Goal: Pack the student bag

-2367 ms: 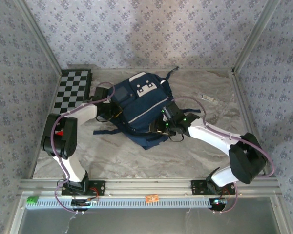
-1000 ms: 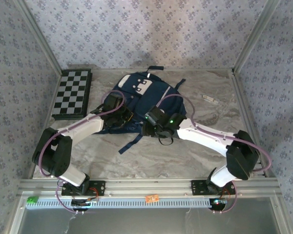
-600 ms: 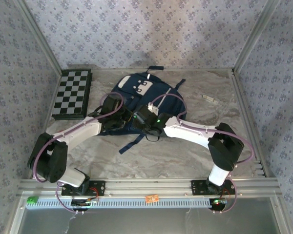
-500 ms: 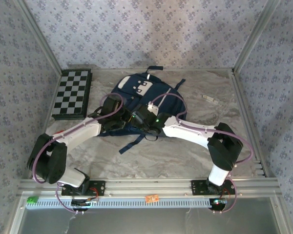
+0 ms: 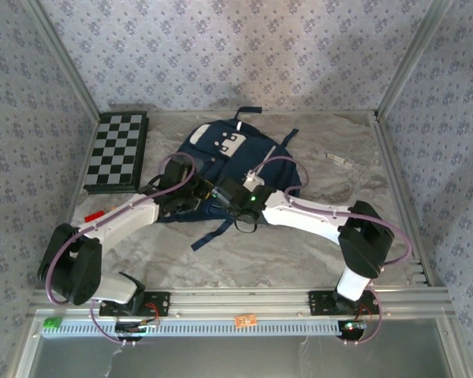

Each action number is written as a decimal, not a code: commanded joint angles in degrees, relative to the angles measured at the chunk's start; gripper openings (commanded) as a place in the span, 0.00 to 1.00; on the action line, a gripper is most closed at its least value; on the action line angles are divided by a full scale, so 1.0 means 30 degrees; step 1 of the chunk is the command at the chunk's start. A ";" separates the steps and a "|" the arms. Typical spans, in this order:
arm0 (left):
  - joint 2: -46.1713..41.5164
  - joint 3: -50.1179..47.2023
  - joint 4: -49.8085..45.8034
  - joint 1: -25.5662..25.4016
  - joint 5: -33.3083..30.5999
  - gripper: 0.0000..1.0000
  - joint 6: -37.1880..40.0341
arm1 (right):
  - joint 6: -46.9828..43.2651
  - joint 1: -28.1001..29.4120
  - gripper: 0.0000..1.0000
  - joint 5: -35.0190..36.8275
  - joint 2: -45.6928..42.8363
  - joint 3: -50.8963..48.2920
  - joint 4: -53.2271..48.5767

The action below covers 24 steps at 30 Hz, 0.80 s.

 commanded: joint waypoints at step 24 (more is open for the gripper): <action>-0.1143 0.0754 -0.0199 0.0229 0.0131 0.00 0.0539 | -0.3231 0.0424 0.37 -0.0699 0.1466 0.1275 -0.0216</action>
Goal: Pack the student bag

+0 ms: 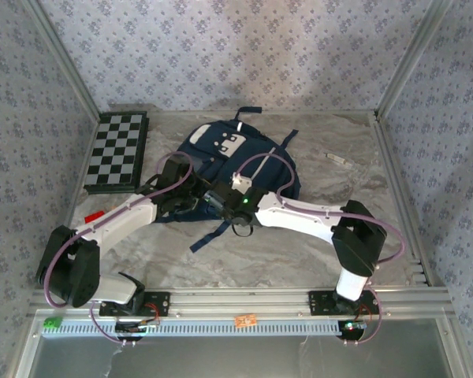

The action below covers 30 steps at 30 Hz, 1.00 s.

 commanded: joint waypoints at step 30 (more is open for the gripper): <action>0.0797 0.2512 -0.1872 0.3274 0.1169 0.00 0.4607 | -0.3235 -0.0814 0.00 0.3233 -0.5238 -0.4510 -0.4503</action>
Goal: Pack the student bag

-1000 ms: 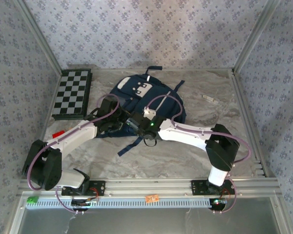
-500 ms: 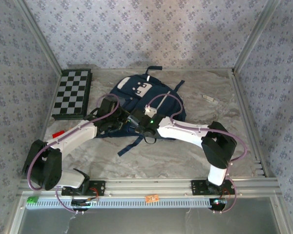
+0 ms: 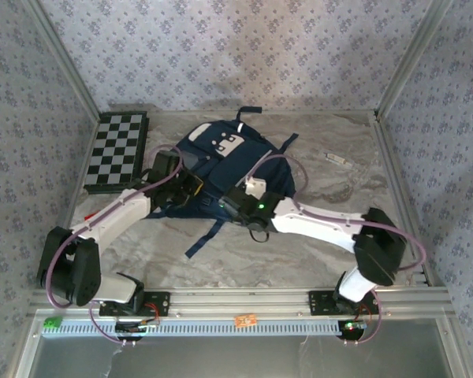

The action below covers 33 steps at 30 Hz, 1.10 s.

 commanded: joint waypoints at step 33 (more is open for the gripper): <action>-0.0515 -0.0667 0.1216 -0.1832 0.0962 0.41 -0.3374 | -0.5072 -0.0582 0.00 -0.3862 0.0727 -0.0196 0.3946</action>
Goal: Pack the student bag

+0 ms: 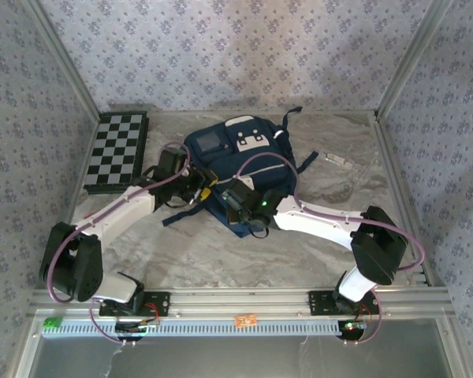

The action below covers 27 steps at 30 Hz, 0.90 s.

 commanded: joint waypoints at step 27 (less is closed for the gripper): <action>-0.0436 -0.0603 -0.0299 0.0071 -0.6217 0.00 -0.0774 | -0.0391 -0.0163 0.00 0.3135 -0.1533 -0.0439 -0.4301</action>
